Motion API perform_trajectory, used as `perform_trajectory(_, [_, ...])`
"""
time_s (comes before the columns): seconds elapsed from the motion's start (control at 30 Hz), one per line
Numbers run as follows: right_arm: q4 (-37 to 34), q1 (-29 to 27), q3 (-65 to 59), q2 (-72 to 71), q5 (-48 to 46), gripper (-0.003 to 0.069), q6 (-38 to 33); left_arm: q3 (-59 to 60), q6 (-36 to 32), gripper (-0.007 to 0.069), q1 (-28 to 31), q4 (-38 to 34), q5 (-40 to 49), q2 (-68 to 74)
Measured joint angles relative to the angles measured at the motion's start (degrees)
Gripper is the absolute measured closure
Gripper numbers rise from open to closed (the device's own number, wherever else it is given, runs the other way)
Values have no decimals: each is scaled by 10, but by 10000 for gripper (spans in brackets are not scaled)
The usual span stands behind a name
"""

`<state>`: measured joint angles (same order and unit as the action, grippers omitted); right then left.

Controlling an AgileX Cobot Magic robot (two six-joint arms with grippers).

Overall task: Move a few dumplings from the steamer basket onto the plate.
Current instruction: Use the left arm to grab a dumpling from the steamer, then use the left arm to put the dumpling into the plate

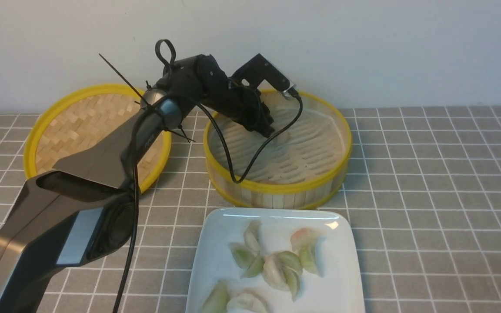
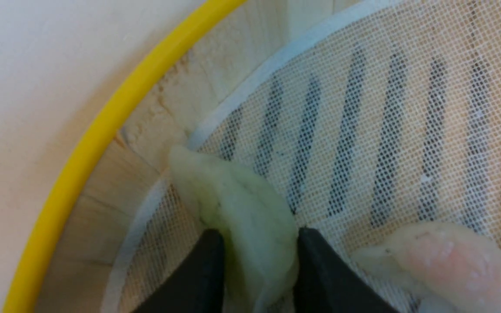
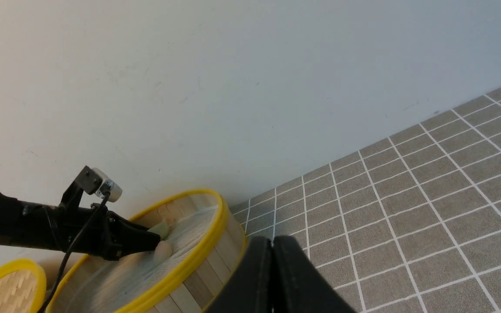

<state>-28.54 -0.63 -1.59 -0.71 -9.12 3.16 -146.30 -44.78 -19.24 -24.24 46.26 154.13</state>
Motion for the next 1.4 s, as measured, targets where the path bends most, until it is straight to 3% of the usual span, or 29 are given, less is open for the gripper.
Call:
perform_trajectory(0.47, [-5,0,0,0,0,673,6,-1,78,440,18,6,143,-126])
perform_trajectory(0.6, [-27,0,0,0,0,673,6,-1,91,440,18,7,226,-147])
perform_trajectory(0.73, [-72,0,0,0,1,673,8,-1,101,440,19,11,250,-171])
perform_trajectory(0.9, [-116,0,0,0,19,673,8,6,179,449,20,39,253,-204])
perform_trajectory(1.07, [-123,0,0,0,45,673,8,124,239,448,22,61,253,-292])
perform_trajectory(1.27, [-124,0,0,0,68,673,8,338,241,451,20,13,253,-442])
perform_trajectory(1.4, [-125,0,0,0,79,673,8,483,206,451,-5,-29,252,-524])
